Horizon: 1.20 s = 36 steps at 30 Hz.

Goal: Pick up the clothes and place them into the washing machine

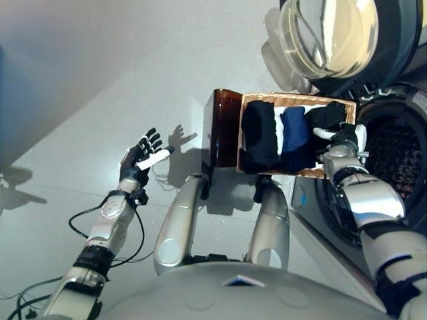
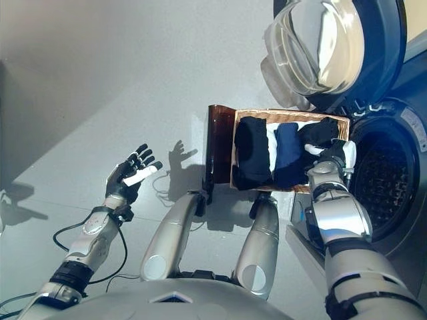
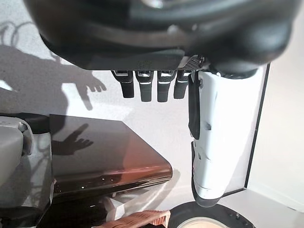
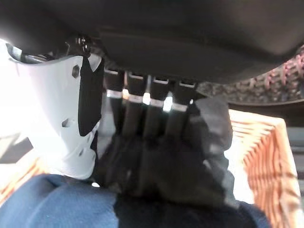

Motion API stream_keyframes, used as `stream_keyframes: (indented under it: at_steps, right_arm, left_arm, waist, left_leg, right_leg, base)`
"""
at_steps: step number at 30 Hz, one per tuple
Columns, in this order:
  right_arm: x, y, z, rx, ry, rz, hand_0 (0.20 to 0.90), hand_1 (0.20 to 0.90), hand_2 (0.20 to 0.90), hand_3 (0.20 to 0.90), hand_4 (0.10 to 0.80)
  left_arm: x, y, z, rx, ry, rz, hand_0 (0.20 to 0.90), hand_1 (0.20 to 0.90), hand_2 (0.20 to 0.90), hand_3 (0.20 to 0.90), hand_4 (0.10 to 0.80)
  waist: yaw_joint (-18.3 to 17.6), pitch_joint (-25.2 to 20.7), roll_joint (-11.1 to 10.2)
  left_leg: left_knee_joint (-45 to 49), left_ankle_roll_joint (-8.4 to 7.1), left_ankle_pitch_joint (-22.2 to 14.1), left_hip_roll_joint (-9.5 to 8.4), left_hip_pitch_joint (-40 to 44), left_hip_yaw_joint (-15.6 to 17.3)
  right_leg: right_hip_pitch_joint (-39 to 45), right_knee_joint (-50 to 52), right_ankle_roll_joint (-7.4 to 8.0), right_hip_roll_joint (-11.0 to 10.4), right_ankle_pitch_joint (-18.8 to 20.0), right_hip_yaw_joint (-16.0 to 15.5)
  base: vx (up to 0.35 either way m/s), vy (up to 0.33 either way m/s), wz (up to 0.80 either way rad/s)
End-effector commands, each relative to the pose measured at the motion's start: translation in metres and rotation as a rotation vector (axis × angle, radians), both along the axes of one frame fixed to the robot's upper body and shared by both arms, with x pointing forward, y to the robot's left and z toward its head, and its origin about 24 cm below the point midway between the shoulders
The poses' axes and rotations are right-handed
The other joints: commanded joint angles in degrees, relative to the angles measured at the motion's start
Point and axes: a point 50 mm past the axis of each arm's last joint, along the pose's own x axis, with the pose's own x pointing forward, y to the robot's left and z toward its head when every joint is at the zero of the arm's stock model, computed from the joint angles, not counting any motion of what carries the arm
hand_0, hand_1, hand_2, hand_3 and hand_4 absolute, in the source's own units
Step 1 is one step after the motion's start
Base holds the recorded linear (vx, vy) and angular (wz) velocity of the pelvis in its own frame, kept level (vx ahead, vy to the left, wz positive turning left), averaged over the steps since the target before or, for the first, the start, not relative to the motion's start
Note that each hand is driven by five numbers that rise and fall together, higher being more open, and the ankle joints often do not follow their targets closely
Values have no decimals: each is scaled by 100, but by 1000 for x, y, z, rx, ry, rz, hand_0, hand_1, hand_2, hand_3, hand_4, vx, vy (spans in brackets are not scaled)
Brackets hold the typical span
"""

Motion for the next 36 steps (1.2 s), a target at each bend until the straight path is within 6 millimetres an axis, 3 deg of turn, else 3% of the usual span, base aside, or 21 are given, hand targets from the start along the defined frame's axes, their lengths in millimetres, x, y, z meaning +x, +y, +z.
stream_keyframes:
  at_steps: [1, 9, 18, 23, 25, 26, 27, 28, 33, 36]
  right_arm:
    - [-12, 3, -17, 12, 84, 58, 200, 200, 200, 200, 300]
    - [-13, 6, -21, 18, 90, 72, 200, 200, 200, 200, 300]
    - [-19, -5, -20, 16, 50, 26, 200, 200, 200, 200, 300]
    - [-18, -9, -15, 47, -58, -4, 200, 200, 200, 200, 300]
    - [-19, -5, -17, 74, -89, -5, 200, 200, 200, 200, 300]
    - [-16, -2, -16, 99, -128, -7, 200, 200, 200, 200, 300]
    - [-17, -2, -17, 99, -126, -7, 200, 200, 200, 200, 300]
    - [-15, 2, -16, 148, -196, -7, 200, 200, 200, 200, 300]
    - [-14, 12, -13, 251, -336, -11, 200, 200, 200, 200, 300]
    - [-21, 17, -13, 318, -436, 6, 200, 200, 200, 200, 300]
  left_arm:
    - [3, 10, 28, 29, -136, -7, 900, 900, 900, 900, 800]
    - [1, 13, 24, 33, -113, 6, 900, 900, 900, 900, 800]
    - [-1, 19, 19, 43, -92, 43, 900, 900, 900, 900, 800]
    - [-1, 22, 15, 40, -87, 80, 900, 900, 900, 900, 800]
    - [-1, 24, 13, 40, -80, 97, 900, 900, 900, 900, 800]
    - [0, 24, 12, 34, -79, 109, 900, 900, 900, 900, 800]
    - [0, 24, 12, 34, -76, 109, 900, 900, 900, 900, 800]
    - [0, 26, 10, 26, -74, 135, 900, 900, 900, 900, 800]
    - [-3, 28, 8, 5, -73, 179, 900, 900, 900, 900, 800]
    - [-8, 29, 1, -9, -53, 209, 900, 900, 900, 900, 800]
  waist:
    - [178, -76, 154]
    - [154, -97, 125]
    - [39, -184, 51]
    - [-76, -283, -84]
    - [-127, -305, -143]
    - [-172, -314, -192]
    - [-154, -322, -175]
    - [-239, -324, -257]
    - [-346, -312, -367]
    - [-449, -305, -438]
  left_leg:
    - [299, -378, -375, 237, -143, -81]
    - [498, -363, -520, 314, -154, -53]
    - [-75, -389, -364, 311, 199, -10]
    - [-629, -442, -208, 330, 588, -6]
    - [-809, -461, -165, 345, 752, -5]
    - [-968, -443, 51, 331, 790, 32]
    - [-944, -473, -114, 354, 874, -2]
    - [-1172, -464, 106, 340, 992, 37]
    - [-1636, -524, 250, 379, 1502, 49]
    - [-2057, -585, 393, 403, 1968, 66]
  right_leg:
    - [-262, 510, -104, 36, -323, 107]
    - [-279, 653, -140, 77, -458, 115]
    - [22, 146, -92, 129, -301, 81]
    - [397, -382, -29, 185, -100, 55]
    - [560, -556, -14, 214, -44, 47]
    - [605, -737, -47, 201, 163, 23]
    - [665, -669, -3, 230, 6, 43]
    - [811, -957, -27, 229, 237, 19]
    - [1360, -1478, 26, 295, 394, -2]
    - [1854, -1941, 67, 340, 534, -45]
  base:
    - [0, 0, 0]
    - [16, -10, -5]
    - [46, -9, -2]
    - [81, -21, -3]
    - [36, -21, -9]
    - [62, -20, -5]
    - [1, -20, -9]
    - [53, -21, -9]
    - [72, -41, -11]
    - [82, -36, -16]
